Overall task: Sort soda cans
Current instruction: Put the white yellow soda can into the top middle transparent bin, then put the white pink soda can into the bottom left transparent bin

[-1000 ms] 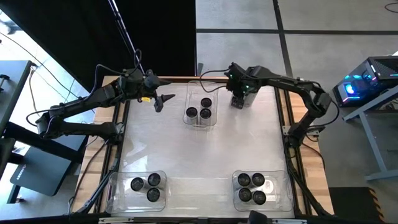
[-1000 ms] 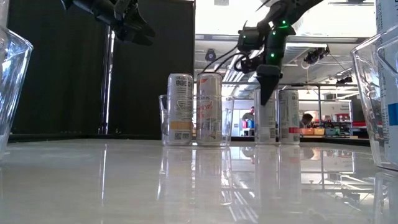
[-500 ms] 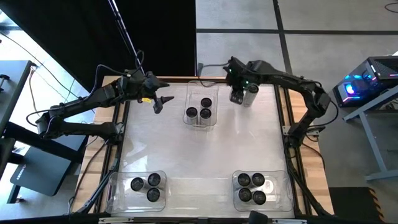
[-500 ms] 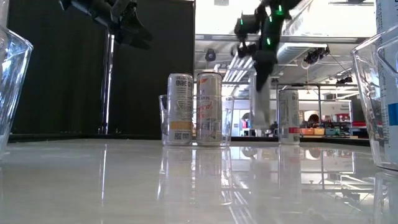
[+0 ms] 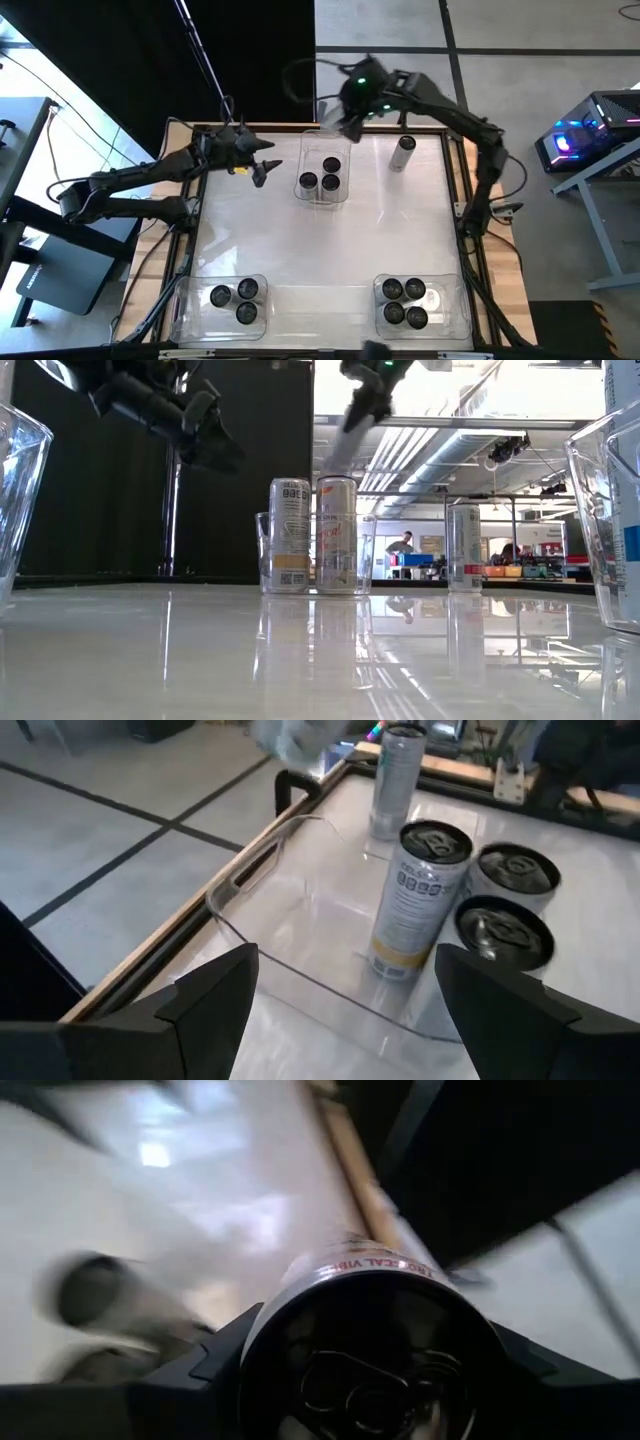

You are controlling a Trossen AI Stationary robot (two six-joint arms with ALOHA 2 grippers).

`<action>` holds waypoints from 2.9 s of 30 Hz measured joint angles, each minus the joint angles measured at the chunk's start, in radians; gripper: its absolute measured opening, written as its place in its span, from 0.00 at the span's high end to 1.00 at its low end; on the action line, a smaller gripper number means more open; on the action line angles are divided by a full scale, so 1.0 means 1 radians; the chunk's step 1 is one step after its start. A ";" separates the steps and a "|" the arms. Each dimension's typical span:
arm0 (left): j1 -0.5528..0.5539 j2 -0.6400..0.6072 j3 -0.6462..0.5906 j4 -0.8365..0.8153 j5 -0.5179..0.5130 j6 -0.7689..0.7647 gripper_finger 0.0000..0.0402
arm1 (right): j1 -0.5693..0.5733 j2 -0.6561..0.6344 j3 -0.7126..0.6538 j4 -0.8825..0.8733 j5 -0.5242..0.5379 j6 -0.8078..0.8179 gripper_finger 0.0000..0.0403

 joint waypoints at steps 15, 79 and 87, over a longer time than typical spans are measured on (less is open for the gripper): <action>0.004 0.000 -0.097 0.150 0.011 -0.098 0.25 | 0.093 0.329 0.217 -0.138 -0.152 0.029 0.41; 0.001 0.001 -0.097 0.101 0.012 0.026 0.25 | -0.022 0.201 0.167 -0.380 -0.125 0.042 0.23; 0.002 0.001 -0.097 0.094 0.013 0.025 0.25 | -0.059 -0.079 -0.216 -0.313 0.165 0.245 0.23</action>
